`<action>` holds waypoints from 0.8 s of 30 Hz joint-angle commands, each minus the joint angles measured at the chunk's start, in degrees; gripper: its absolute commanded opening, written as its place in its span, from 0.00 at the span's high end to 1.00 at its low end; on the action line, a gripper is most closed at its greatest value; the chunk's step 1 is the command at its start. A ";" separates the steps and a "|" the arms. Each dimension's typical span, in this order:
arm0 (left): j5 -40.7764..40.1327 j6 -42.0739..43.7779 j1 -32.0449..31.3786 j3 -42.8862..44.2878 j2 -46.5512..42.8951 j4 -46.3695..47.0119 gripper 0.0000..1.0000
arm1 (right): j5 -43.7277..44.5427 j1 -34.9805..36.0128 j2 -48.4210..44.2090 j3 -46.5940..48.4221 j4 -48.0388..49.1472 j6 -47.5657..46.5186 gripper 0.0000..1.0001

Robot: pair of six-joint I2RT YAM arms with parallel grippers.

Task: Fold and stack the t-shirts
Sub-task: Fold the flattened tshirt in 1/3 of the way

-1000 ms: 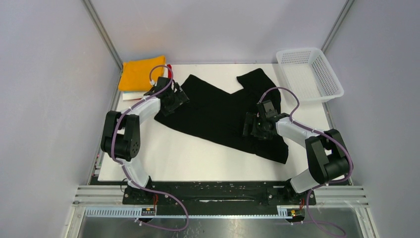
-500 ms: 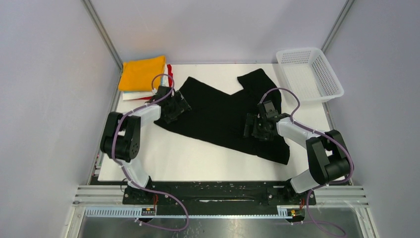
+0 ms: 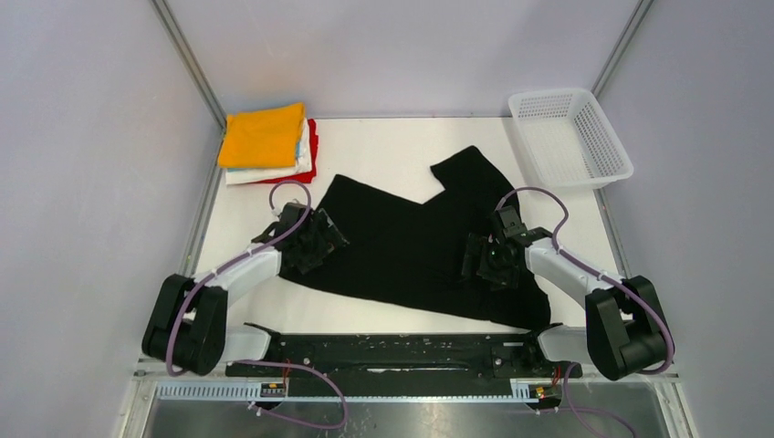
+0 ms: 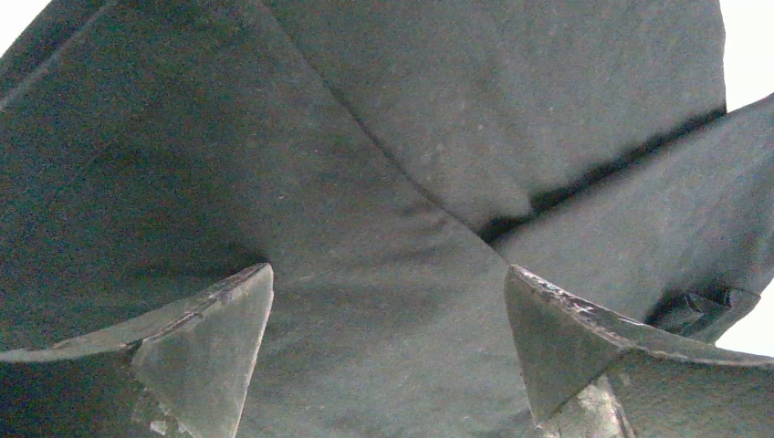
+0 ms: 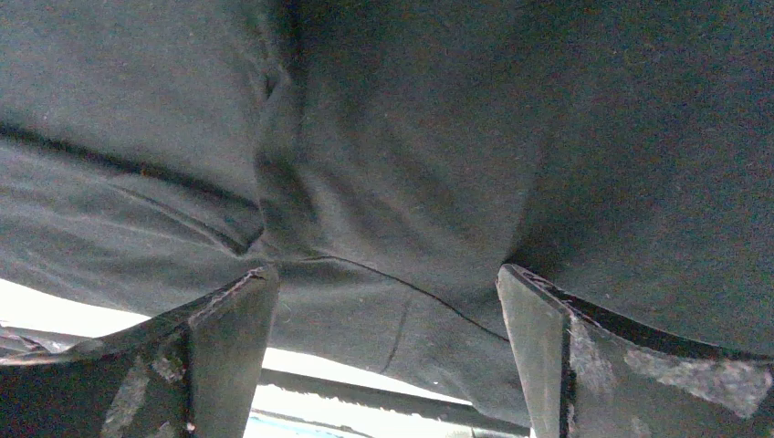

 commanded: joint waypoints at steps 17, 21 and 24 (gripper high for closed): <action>-3.01 -17.56 -13.75 -14.26 -27.40 -27.66 0.01 | 8.59 -1.44 -0.57 1.26 -11.54 -2.13 0.02; -6.15 -18.54 -14.20 -13.00 -31.49 -29.93 0.01 | 9.34 -1.44 -3.68 3.08 -11.75 -3.48 0.02; -8.28 -17.20 -14.18 -10.08 -32.24 -29.93 0.01 | 11.52 -1.42 -6.14 5.08 -11.53 -4.76 0.02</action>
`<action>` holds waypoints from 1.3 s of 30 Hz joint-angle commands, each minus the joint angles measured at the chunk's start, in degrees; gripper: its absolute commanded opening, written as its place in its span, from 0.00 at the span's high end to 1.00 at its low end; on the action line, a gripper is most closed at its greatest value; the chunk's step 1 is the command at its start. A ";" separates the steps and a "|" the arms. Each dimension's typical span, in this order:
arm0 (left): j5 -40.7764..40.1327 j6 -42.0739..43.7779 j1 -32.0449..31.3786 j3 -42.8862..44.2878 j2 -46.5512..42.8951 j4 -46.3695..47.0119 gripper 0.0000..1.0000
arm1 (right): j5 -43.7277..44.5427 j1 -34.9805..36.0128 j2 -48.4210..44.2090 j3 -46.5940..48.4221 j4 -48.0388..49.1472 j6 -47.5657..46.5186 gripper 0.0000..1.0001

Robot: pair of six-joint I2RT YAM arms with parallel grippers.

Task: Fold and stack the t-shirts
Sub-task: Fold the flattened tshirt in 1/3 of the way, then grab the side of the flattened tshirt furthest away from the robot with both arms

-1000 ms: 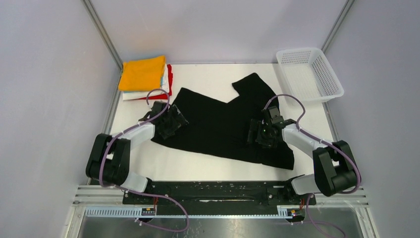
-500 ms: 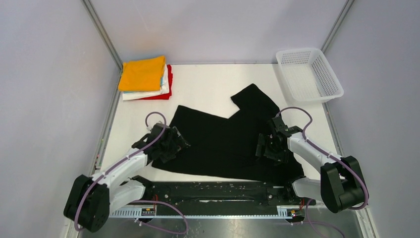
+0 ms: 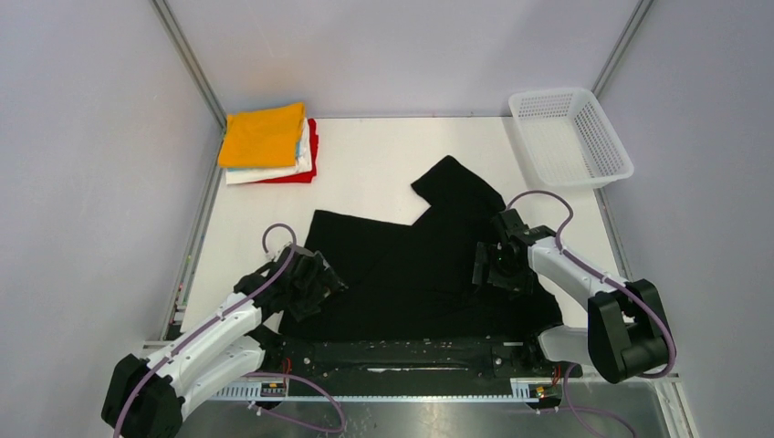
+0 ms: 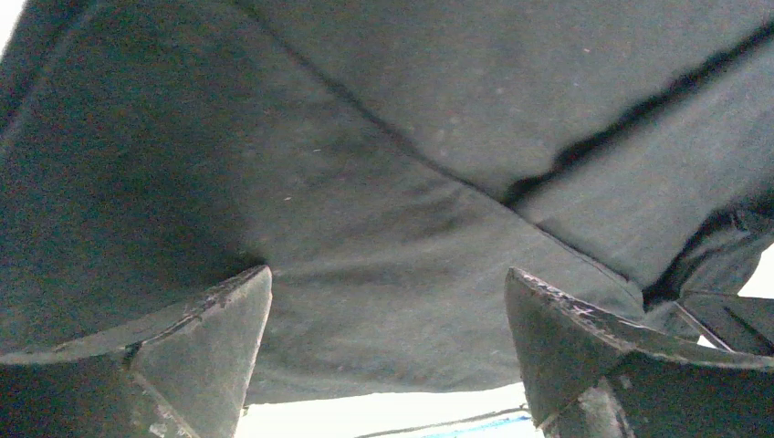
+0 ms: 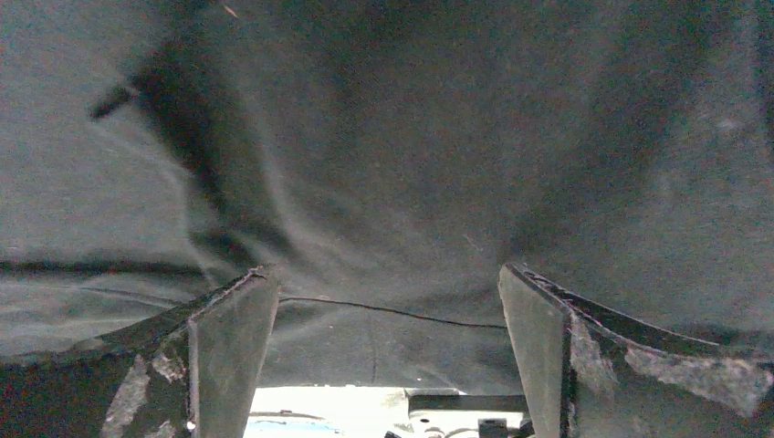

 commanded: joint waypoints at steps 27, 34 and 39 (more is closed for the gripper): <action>-11.47 27.36 20.17 60.39 66.78 -0.66 0.19 | -0.68 -0.40 1.76 14.07 17.70 -3.71 0.02; -16.24 27.06 18.00 65.40 72.30 -7.50 0.36 | 3.14 -0.48 0.50 12.63 17.29 -4.90 0.02; -20.66 26.83 16.57 68.21 73.79 -12.75 0.51 | 3.88 -0.46 0.39 12.52 17.08 -5.14 0.02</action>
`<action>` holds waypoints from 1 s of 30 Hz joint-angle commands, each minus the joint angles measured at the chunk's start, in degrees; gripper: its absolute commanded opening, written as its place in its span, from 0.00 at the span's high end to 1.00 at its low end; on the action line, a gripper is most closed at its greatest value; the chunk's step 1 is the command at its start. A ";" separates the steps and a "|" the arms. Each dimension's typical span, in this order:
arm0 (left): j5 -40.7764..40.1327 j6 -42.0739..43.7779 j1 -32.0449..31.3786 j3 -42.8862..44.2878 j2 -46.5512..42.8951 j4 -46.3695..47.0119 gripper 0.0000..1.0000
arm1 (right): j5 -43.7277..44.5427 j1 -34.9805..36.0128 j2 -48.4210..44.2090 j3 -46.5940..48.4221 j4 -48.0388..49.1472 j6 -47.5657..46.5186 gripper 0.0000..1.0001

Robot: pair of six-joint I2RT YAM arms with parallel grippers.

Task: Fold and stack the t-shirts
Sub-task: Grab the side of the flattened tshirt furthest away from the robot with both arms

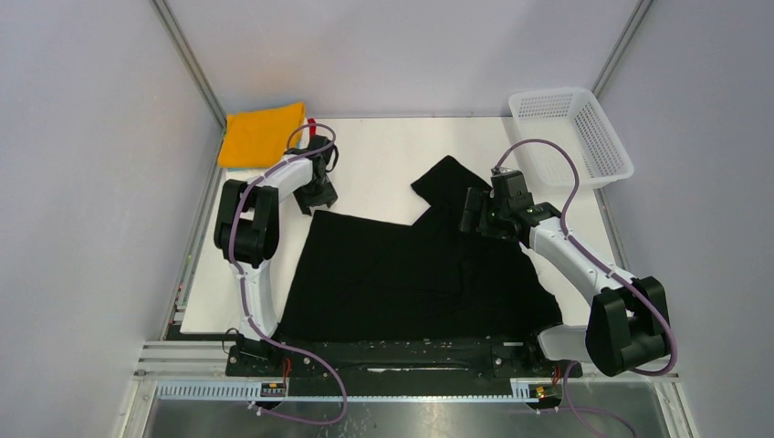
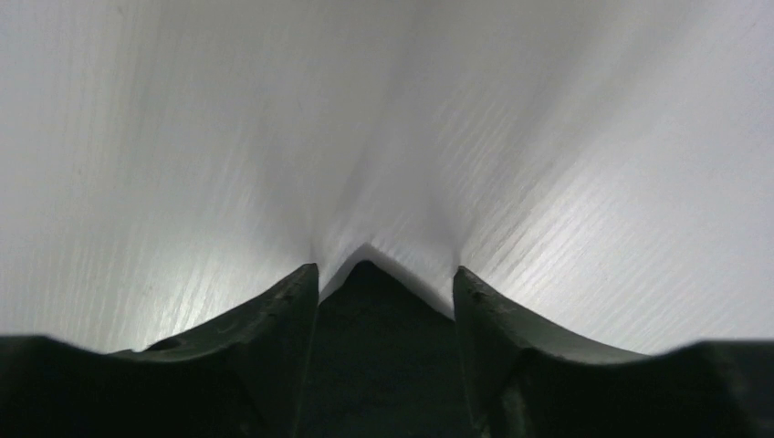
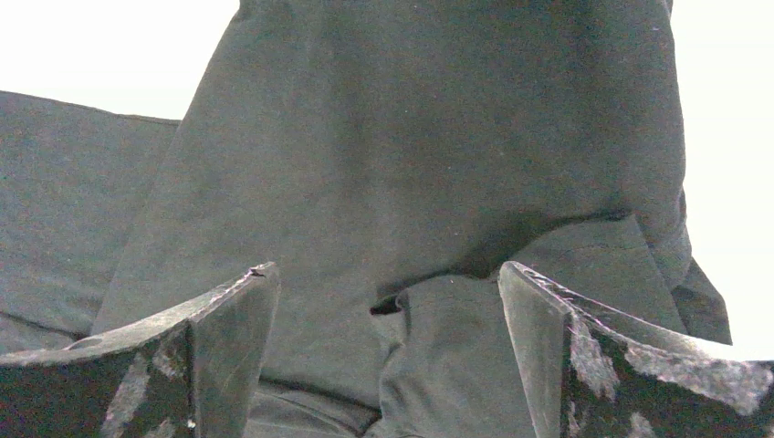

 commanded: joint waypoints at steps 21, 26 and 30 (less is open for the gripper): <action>-8.58 0.11 -2.58 1.59 -3.38 -8.68 1.00 | 1.09 -0.44 30.49 35.85 1.11 -9.75 0.01; -5.10 0.80 -2.59 -2.52 -6.99 -5.21 1.00 | 2.06 -1.38 45.55 52.59 -1.26 -5.42 0.01; -4.03 0.91 -2.58 -4.69 -9.01 -3.59 1.00 | 1.33 -3.03 57.59 70.49 -10.59 -2.80 0.01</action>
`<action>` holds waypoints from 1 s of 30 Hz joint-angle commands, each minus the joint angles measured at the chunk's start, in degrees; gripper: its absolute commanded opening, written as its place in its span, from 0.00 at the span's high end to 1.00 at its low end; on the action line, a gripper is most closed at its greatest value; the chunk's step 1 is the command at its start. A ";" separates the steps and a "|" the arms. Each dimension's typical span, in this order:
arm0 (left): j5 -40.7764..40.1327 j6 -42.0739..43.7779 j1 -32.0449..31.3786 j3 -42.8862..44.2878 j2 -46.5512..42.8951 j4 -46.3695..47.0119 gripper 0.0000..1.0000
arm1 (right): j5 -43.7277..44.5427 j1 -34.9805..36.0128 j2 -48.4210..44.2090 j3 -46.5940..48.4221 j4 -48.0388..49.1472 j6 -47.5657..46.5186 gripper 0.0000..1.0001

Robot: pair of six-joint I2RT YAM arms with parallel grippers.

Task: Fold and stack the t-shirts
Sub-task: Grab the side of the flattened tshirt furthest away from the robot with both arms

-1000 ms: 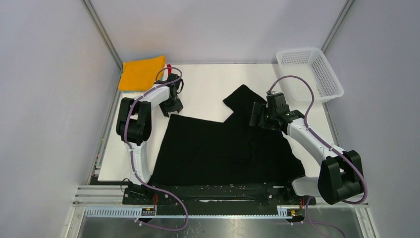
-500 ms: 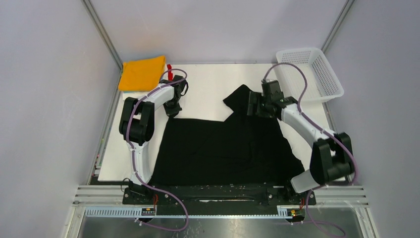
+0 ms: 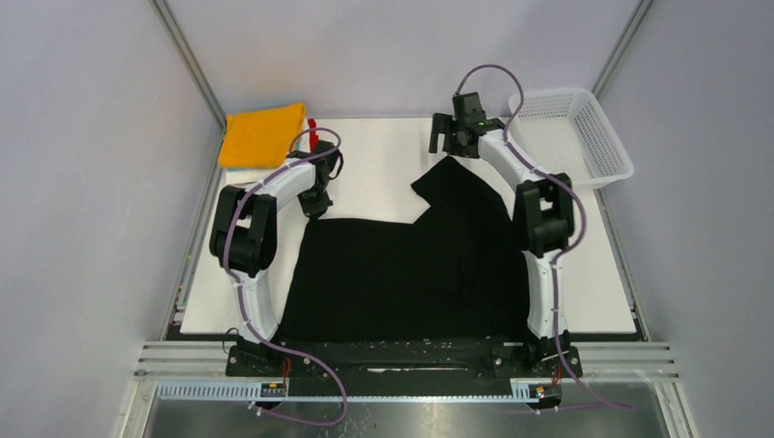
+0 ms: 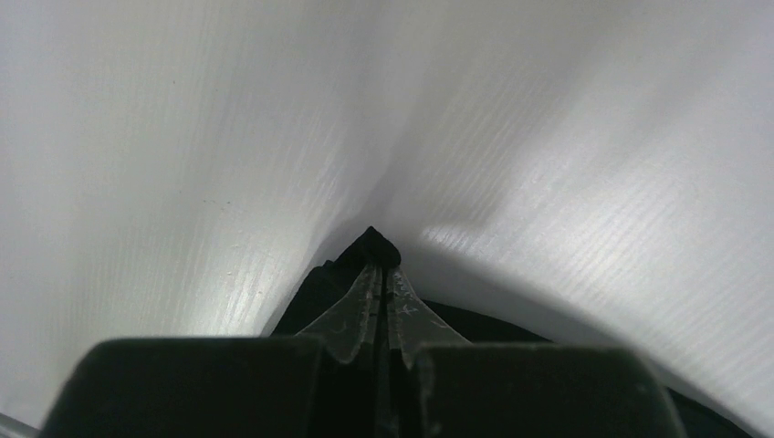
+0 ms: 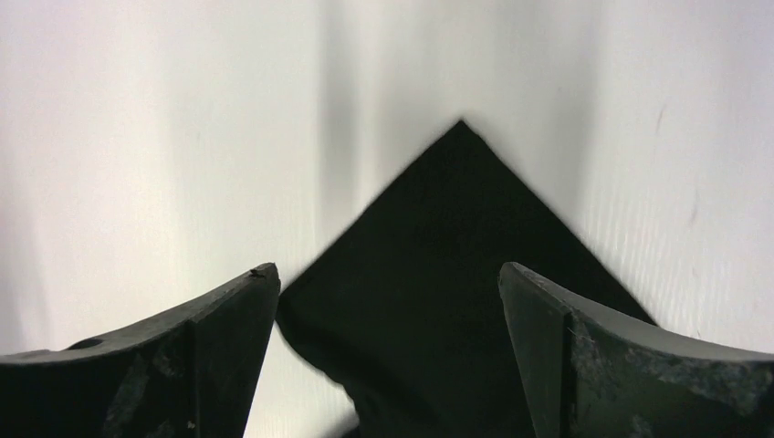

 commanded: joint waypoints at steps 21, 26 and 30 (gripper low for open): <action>5.13 0.91 0.09 -3.84 -7.84 5.63 1.00 | -16.42 -3.07 24.23 29.85 -20.97 4.88 0.03; 4.00 1.25 0.08 -4.40 -8.88 5.55 1.00 | -8.75 -1.35 24.91 32.80 -27.43 -1.97 0.16; 3.84 1.18 0.08 -4.70 -9.18 5.57 1.00 | -2.29 -0.89 26.54 36.07 -31.82 -5.34 0.37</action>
